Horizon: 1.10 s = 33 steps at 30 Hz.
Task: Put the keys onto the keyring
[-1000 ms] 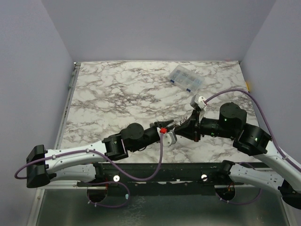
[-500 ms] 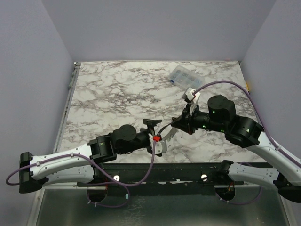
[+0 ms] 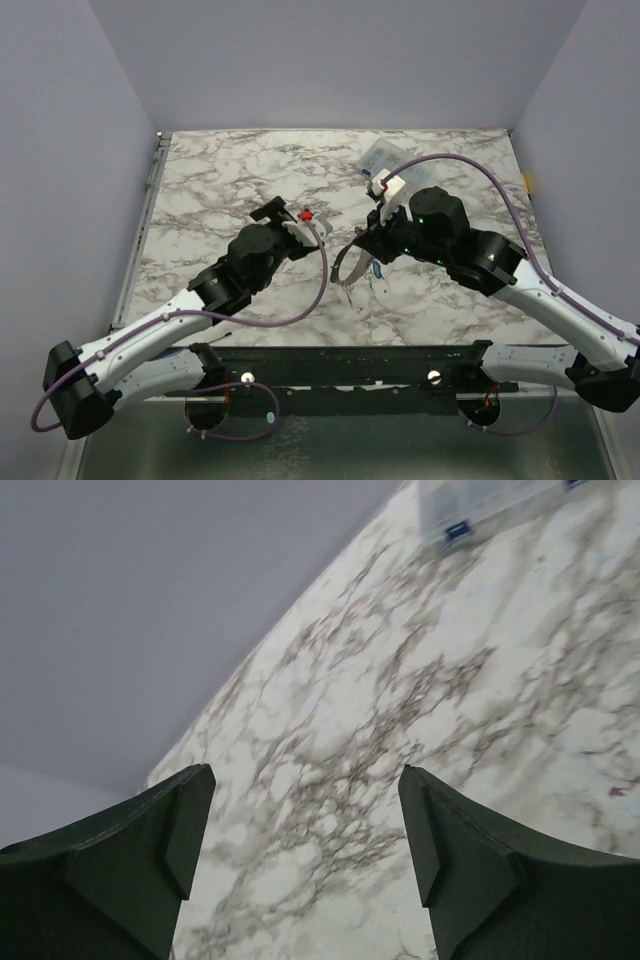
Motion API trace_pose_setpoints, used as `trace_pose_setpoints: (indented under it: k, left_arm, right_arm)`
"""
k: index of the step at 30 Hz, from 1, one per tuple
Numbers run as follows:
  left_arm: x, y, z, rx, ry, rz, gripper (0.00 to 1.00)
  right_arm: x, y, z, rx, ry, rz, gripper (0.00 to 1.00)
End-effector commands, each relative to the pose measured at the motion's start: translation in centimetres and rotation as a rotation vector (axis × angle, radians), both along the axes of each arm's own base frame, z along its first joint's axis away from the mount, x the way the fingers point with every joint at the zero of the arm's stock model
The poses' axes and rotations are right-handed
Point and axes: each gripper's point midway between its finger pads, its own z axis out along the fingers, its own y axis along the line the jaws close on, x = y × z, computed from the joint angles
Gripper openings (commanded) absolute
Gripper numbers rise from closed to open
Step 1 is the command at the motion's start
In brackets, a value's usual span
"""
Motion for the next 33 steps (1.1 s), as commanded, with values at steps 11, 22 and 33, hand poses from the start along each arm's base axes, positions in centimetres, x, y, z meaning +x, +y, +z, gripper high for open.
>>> trace_pose_setpoints:
  k: [11, 22, 33]
  left_arm:
    - [6.9, 14.7, 1.0, -0.349, -0.045, 0.677, 0.75]
    - [5.8, 19.3, 1.8, -0.365, -0.123, 0.836, 0.74]
    - [6.1, 19.2, 1.3, -0.357, -0.113, 0.822, 0.74]
  right_arm:
    - [9.5, 7.8, -1.2, -0.086, -0.156, -0.045, 0.01]
    - [23.6, 13.1, 2.0, -0.088, -0.230, -0.123, 0.01]
    - [30.6, 11.8, -4.2, -0.029, -0.150, -0.328, 0.01]
